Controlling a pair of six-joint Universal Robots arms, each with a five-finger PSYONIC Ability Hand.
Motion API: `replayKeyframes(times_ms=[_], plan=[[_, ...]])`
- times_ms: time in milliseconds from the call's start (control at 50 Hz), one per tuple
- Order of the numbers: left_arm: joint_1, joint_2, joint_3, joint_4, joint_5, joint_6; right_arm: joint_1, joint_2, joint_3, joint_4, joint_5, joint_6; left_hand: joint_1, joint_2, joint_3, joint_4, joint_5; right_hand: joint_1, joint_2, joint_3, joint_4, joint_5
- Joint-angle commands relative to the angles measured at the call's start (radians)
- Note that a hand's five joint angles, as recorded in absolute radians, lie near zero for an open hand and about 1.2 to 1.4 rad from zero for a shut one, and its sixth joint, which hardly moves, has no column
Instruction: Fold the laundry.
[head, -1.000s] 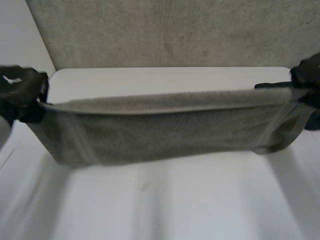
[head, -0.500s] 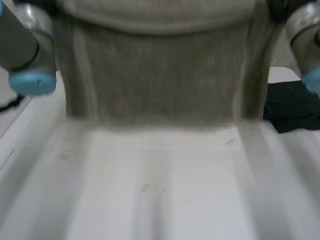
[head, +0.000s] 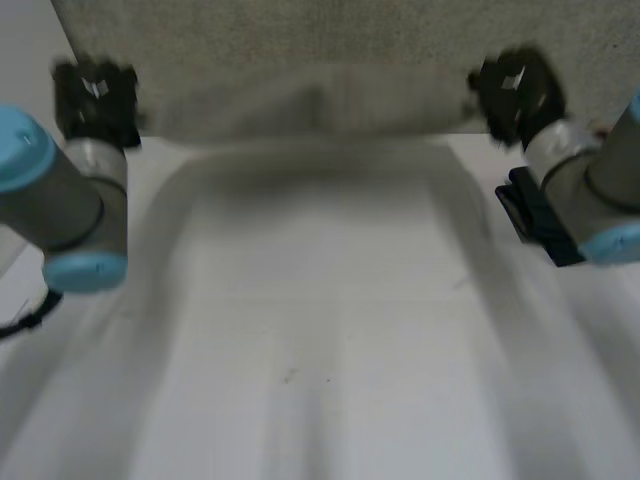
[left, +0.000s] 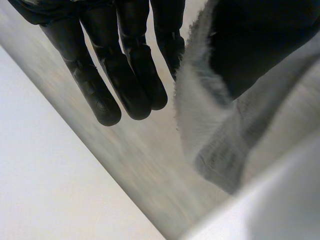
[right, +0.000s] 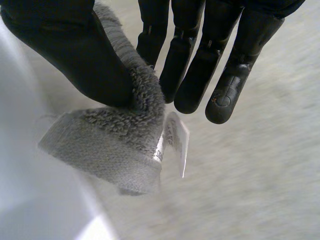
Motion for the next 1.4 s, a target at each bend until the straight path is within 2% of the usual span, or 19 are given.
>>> replayKeyframes(times_ms=[20,140,320,380,400,420,520,620,700,780,920,1020,1100,1260,1280,1300,1320,1340,1400], plan=[[-0.008,-0.104,-0.175,-0.005,0.007,0.007,-0.001,0.071,0.175,0.017,-0.028,-0.056,0.28,0.198,0.203,0.194,0.227,0.418,0.22,0.218,0.209,0.227],[0.0,-0.099,-0.279,-0.068,0.005,0.027,-0.006,0.036,0.252,0.22,-0.025,-0.131,0.28,0.198,0.203,0.194,0.227,0.418,0.22,0.218,0.209,0.227],[0.072,0.222,-0.5,-0.398,0.011,0.09,-0.101,-0.13,0.332,0.762,-0.039,-0.179,0.28,0.198,0.203,0.194,0.227,0.418,0.22,0.218,0.209,0.227],[0.072,0.316,-0.584,-0.551,0.04,0.16,-0.119,-0.188,0.391,0.851,-0.042,-0.254,0.28,0.198,0.203,0.194,0.227,0.418,0.22,0.218,0.209,0.227],[0.07,0.335,-0.609,-0.589,0.052,0.194,-0.131,-0.228,0.437,0.892,-0.028,-0.329,0.28,0.198,0.203,0.194,0.227,0.418,0.22,0.218,0.209,0.227],[0.073,0.378,-0.659,-0.658,0.078,0.27,-0.138,-0.245,0.457,0.909,-0.026,-0.366,0.28,0.198,0.203,0.194,0.227,0.418,0.22,0.218,0.209,0.227],[0.107,0.498,-0.748,-0.685,0.122,0.432,-0.191,-0.314,0.559,0.986,-0.031,-0.547,0.28,0.198,0.203,0.194,0.227,0.418,0.22,0.218,0.209,0.227],[0.121,0.512,-0.721,-0.599,0.126,0.443,-0.188,-0.309,0.531,0.927,-0.042,-0.483,0.28,0.198,0.203,0.194,0.227,0.418,0.22,0.218,0.209,0.227],[0.104,0.419,-0.618,-0.446,0.12,0.4,-0.17,-0.254,0.464,0.79,-0.025,-0.385,0.28,0.198,0.203,0.194,0.227,0.418,0.22,0.218,0.209,0.227],[0.083,0.28,-0.5,-0.36,0.114,0.335,-0.115,-0.167,0.378,0.664,0.001,-0.311,0.28,0.198,0.203,0.194,0.227,0.418,0.22,0.218,0.209,0.227],[0.06,0.028,-0.285,-0.338,0.086,0.246,-0.017,-0.013,0.228,0.497,0.092,-0.277,0.28,0.198,0.203,0.194,0.227,0.418,0.22,0.218,0.209,0.227],[0.029,-0.132,-0.108,-0.326,-0.038,0.231,-0.003,0.082,0.131,0.419,0.11,-0.277,0.28,0.198,0.203,0.194,0.227,0.418,0.22,0.218,0.209,0.227],[0.027,-0.213,-0.012,-0.283,-0.085,0.232,0.014,0.155,0.051,0.38,0.113,-0.28,0.28,0.198,0.203,0.194,0.227,0.418,0.22,0.218,0.209,0.227],[0.021,-0.295,0.078,-0.238,-0.09,0.235,0.025,0.257,-0.079,0.363,0.132,-0.274,0.28,0.198,0.203,0.194,0.227,0.418,0.22,0.218,0.209,0.227],[0.018,-0.298,0.081,-0.238,-0.089,0.234,0.026,0.261,-0.088,0.357,0.133,-0.273,0.237,0.155,0.16,0.151,0.184,0.28,0.082,0.08,0.07,0.088],[0.012,-0.298,0.083,-0.237,-0.085,0.234,0.031,0.267,-0.102,0.334,0.144,-0.273,-0.086,-0.168,-0.163,-0.172,-0.139,-0.364,-0.562,-0.564,-0.574,-0.556],[-0.003,-0.298,0.083,-0.232,-0.082,0.24,0.034,0.267,-0.107,0.32,0.152,-0.271,-0.863,-0.945,-0.939,-0.948,-0.916,-0.699,-0.897,-0.899,-0.909,-0.89],[-0.012,-0.298,0.085,-0.226,-0.081,0.242,0.036,0.267,-0.113,0.307,0.162,-0.266,-0.942,-1.024,-1.018,-1.027,-0.995,-0.803,-1.002,-1.004,-1.013,-0.995],[-0.04,-0.284,0.089,-0.191,-0.078,0.24,0.04,0.242,-0.121,0.245,0.222,-0.21,-0.942,-1.024,-1.018,-1.027,-0.995,-0.803,-1.002,-1.004,-1.013,-0.995]])
